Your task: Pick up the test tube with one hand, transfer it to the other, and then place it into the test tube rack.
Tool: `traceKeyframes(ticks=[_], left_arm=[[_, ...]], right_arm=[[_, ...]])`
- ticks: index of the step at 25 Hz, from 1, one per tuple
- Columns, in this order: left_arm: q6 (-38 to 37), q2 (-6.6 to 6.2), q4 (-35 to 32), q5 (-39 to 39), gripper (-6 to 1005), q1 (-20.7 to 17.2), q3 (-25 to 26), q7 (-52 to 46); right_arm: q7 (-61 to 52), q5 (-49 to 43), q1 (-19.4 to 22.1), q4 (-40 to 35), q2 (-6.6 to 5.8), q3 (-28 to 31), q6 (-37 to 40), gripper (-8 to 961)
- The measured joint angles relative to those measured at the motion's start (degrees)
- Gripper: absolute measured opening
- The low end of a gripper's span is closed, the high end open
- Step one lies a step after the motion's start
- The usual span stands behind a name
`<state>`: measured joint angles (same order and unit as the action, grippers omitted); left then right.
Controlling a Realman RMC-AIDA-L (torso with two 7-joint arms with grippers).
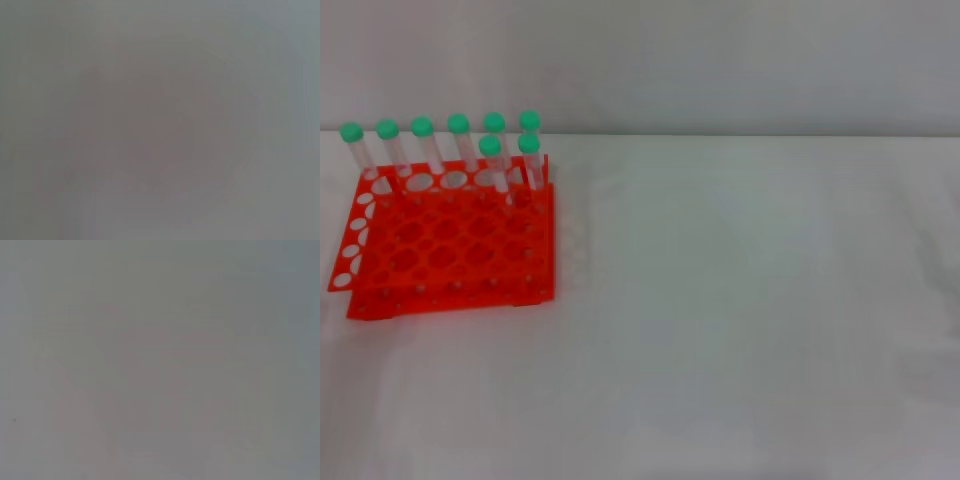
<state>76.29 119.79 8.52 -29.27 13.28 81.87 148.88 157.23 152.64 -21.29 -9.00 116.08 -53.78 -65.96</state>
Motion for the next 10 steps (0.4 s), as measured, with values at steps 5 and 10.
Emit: traceKeyframes(ticks=[5,10], left_arm=[[1.1,0.00,0.5,0.7,815,0.3,-0.1,-1.4],[2.2,0.00,0.2,1.5,815,0.7,-0.2,-1.4]], right_arm=[[-0.8,0.0,-0.1,0.1,0.09,0.8,-1.0,706],[-0.9,0.0,-0.9,1.3,0.10,1.1,-1.2,706]])
